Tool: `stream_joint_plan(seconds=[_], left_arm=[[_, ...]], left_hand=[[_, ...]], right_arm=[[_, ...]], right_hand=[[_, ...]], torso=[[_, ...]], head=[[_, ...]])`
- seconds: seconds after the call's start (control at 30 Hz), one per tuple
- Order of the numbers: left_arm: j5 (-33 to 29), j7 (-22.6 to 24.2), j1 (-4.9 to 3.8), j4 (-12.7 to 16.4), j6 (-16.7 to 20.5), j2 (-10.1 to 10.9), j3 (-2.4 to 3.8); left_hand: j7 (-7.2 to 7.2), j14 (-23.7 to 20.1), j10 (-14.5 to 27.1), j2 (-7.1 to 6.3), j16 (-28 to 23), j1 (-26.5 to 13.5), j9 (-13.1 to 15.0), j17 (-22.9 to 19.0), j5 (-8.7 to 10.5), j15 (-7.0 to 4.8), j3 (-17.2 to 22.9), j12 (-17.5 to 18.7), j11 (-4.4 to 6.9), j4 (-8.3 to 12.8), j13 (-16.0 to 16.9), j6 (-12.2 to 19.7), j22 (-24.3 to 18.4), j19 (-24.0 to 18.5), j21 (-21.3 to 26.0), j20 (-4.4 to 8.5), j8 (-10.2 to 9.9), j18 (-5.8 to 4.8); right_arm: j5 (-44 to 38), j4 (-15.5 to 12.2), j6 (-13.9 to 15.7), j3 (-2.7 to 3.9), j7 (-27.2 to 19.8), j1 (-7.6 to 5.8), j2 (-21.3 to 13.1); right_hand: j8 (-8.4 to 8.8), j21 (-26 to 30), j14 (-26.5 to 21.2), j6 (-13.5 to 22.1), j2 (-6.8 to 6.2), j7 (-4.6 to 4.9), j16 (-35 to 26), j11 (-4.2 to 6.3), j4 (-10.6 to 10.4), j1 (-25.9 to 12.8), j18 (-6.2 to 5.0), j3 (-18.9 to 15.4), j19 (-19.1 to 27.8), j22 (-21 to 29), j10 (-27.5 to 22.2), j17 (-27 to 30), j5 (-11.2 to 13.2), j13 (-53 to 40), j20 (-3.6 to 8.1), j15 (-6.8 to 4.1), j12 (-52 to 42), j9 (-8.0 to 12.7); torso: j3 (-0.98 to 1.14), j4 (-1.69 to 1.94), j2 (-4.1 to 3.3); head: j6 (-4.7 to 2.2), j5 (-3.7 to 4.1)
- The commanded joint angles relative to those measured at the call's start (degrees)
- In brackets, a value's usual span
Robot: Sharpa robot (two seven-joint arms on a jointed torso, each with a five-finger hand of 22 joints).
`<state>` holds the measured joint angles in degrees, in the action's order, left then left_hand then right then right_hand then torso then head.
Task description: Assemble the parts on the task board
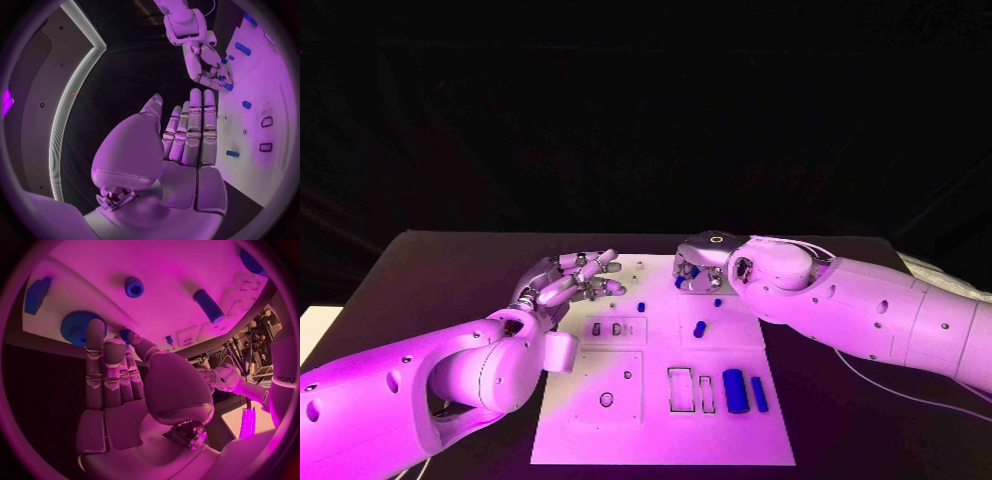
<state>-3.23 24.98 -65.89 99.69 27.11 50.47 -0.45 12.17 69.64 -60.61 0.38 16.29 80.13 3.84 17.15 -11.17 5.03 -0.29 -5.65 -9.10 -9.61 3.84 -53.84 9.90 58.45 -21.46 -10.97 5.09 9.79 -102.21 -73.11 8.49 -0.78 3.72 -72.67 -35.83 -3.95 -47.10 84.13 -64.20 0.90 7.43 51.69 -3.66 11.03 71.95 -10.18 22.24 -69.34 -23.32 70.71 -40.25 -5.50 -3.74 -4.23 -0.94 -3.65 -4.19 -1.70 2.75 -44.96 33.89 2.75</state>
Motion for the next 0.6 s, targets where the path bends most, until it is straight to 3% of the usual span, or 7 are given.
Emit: stream_joint_plan(seconds=[0.03, 0.23, 0.47, 0.6], left_arm=[[0.0, 0.2, -0.09, 0.1, -1.1, 0.0, 0.05], [0.0, 0.3, -0.09, 0.0, -1.2, -0.1, 0.05], [0.0, 0.3, -0.09, 0.1, -1.2, 0.1, 0.05], [0.0, 0.3, -0.10, 0.3, -1.2, 0.2, 0.05]], left_hand=[[0.37, -0.6, 0.5, 0.38, -0.2, -0.1, -0.1, 0.1, 0.10, 0.08, 0.0, 0.2, 0.12, 0.4, -0.1, -0.1, -0.1, -0.2, 0.2, -0.17, -0.2, 0.49], [0.37, -0.6, 0.5, 0.39, -0.2, -0.1, -0.1, 0.1, 0.10, 0.09, 0.0, 0.2, 0.12, 0.4, -0.1, -0.1, -0.1, -0.2, 0.2, -0.17, -0.2, 0.48], [0.38, -0.6, 0.5, 0.42, -0.2, -0.1, -0.1, 0.1, 0.09, 0.11, 0.0, 0.2, 0.11, 0.4, -0.1, -0.1, -0.1, -0.3, 0.2, -0.19, -0.2, 0.48], [0.38, -0.6, 0.5, 0.43, -0.2, -0.1, -0.1, 0.2, 0.09, 0.11, 0.0, 0.2, 0.10, 0.5, -0.1, -0.1, -0.1, -0.3, 0.2, -0.19, -0.2, 0.48]], right_arm=[[1.4, -0.6, 6.4, 0.01, 0.7, 0.06, -0.1], [2.3, -1.0, 11.2, 0.09, 1.8, 0.06, 0.2], [2.5, -0.1, 13.2, 0.12, 2.5, 0.02, 1.8], [2.2, 1.0, 13.8, 0.13, 2.7, 0.01, 3.2]], right_hand=[[0.20, -0.6, 0.9, -0.2, -0.11, 0.31, 0.6, -0.23, -0.1, 0.0, -0.26, 0.8, 0.4, -0.2, -0.5, -0.3, 0.3, 0.1, -0.03, -0.31, 0.2, 0.0], [0.17, -0.9, 0.8, -0.2, -0.14, 0.42, 1.0, -0.29, -0.2, 0.2, -0.28, 1.4, 0.6, -0.4, -0.6, -0.7, 0.5, 0.1, -0.09, -0.27, 0.1, 0.0], [0.14, -1.1, 0.8, -0.3, -0.20, 0.52, 1.6, -0.34, -0.3, 0.3, -0.28, 1.8, 0.7, -0.5, -0.6, -1.3, 0.5, 0.1, -0.13, -0.23, 0.1, 0.0], [0.13, -1.5, 0.8, -0.4, -0.36, 0.59, 2.4, -0.39, -0.4, 0.3, -0.29, 2.3, 0.8, -0.7, -0.6, -2.1, 0.2, 0.1, -0.17, -0.19, 0.1, 0.0]], torso=[[-0.05, 0.18, -0.08], [-0.09, 0.19, -0.12], [-0.05, 0.10, -0.37], [-0.10, 0.26, -0.43]], head=[[-0.25, -0.01], [-0.45, -0.14], [-0.61, -0.49], [-0.45, -0.49]])
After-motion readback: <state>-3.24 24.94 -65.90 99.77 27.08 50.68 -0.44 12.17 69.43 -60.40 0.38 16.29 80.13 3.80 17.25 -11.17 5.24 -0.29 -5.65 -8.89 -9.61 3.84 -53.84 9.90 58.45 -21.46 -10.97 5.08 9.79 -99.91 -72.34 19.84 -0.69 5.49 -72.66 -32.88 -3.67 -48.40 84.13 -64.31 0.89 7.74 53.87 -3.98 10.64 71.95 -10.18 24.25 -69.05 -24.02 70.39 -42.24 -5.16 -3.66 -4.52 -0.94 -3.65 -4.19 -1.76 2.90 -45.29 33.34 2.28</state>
